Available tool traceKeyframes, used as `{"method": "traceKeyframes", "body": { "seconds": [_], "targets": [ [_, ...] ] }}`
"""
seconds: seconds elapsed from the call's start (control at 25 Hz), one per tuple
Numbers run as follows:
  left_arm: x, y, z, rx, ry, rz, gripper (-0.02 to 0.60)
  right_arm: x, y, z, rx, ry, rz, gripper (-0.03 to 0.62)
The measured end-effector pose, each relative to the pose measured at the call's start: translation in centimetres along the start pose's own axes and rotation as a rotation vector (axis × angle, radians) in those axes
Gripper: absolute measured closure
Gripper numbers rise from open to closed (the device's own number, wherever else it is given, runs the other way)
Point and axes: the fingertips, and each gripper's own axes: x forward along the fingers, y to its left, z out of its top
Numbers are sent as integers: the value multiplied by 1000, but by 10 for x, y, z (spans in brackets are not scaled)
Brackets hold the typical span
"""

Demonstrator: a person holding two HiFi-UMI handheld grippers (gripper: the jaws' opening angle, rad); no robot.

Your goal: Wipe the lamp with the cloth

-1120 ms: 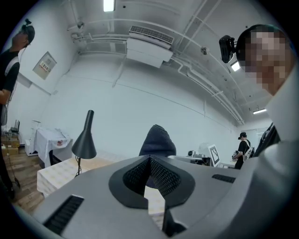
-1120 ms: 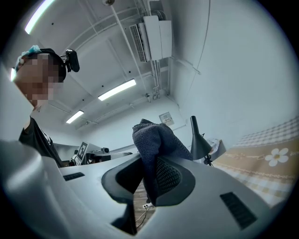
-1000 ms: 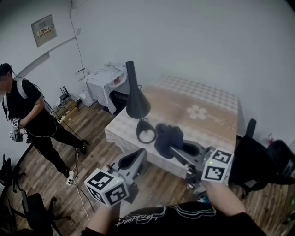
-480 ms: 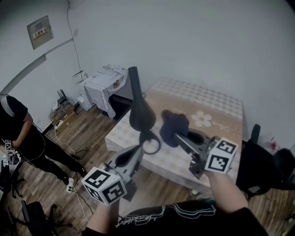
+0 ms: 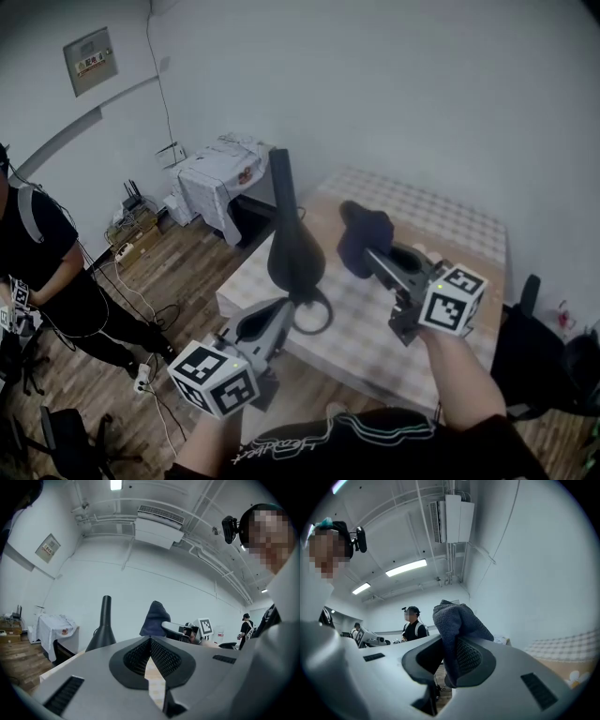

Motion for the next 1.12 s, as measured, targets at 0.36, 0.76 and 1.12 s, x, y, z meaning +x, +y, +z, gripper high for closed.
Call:
{"method": "traceKeyframes", "body": {
  "seconds": [0.36, 0.76, 1.12],
  "targets": [
    [41, 43, 13, -7, 15, 40, 581, 70, -51, 38, -65, -9, 50, 537],
    [63, 69, 2, 14, 35, 70, 581, 119, -85, 50, -220, -24, 46, 537],
    [66, 111, 11, -28, 42, 120, 581, 191, -107, 51, -260, -9, 71, 537]
  ]
}}
